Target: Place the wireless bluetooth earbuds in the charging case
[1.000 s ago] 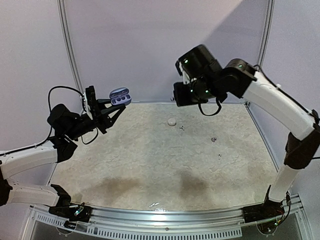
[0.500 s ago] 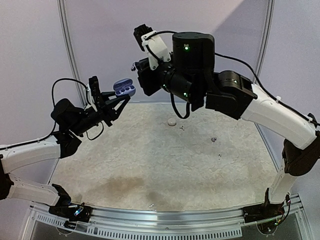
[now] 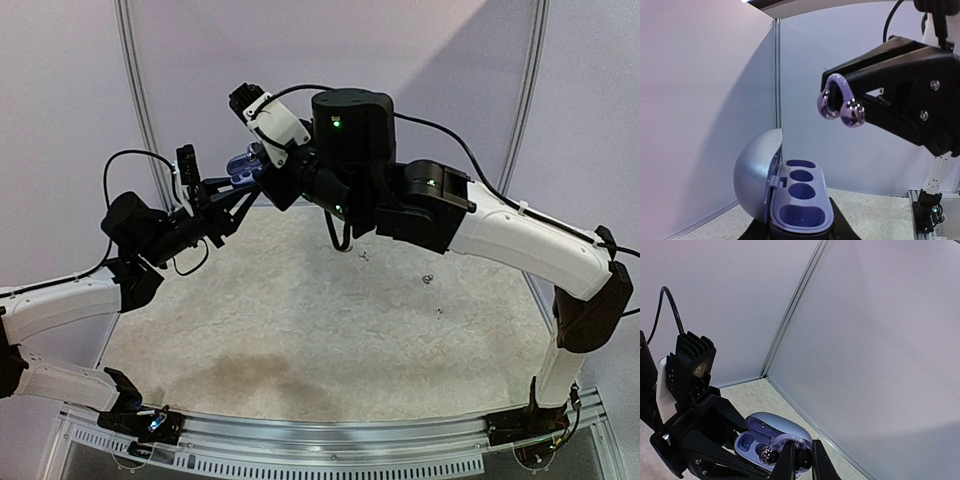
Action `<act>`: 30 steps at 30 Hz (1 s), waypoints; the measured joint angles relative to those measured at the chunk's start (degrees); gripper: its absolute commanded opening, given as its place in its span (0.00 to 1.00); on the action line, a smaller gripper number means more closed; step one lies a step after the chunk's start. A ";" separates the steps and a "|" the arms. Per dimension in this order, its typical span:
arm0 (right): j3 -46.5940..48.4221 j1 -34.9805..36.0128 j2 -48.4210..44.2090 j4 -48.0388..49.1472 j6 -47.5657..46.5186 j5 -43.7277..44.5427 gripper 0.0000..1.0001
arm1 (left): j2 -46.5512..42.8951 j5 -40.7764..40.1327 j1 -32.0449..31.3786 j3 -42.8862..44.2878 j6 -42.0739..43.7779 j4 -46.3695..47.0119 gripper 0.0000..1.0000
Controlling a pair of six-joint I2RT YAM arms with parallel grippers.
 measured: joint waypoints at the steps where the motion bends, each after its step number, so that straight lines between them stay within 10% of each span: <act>1: -0.04 -0.02 0.15 0.07 -0.35 -0.02 0.00 | 0.00 -0.02 0.00 0.00 -0.22 0.00 0.00; 30: -0.87 -1.27 3.13 -0.46 0.55 4.50 0.00 | 0.00 0.04 0.00 0.00 -0.24 -0.55 0.00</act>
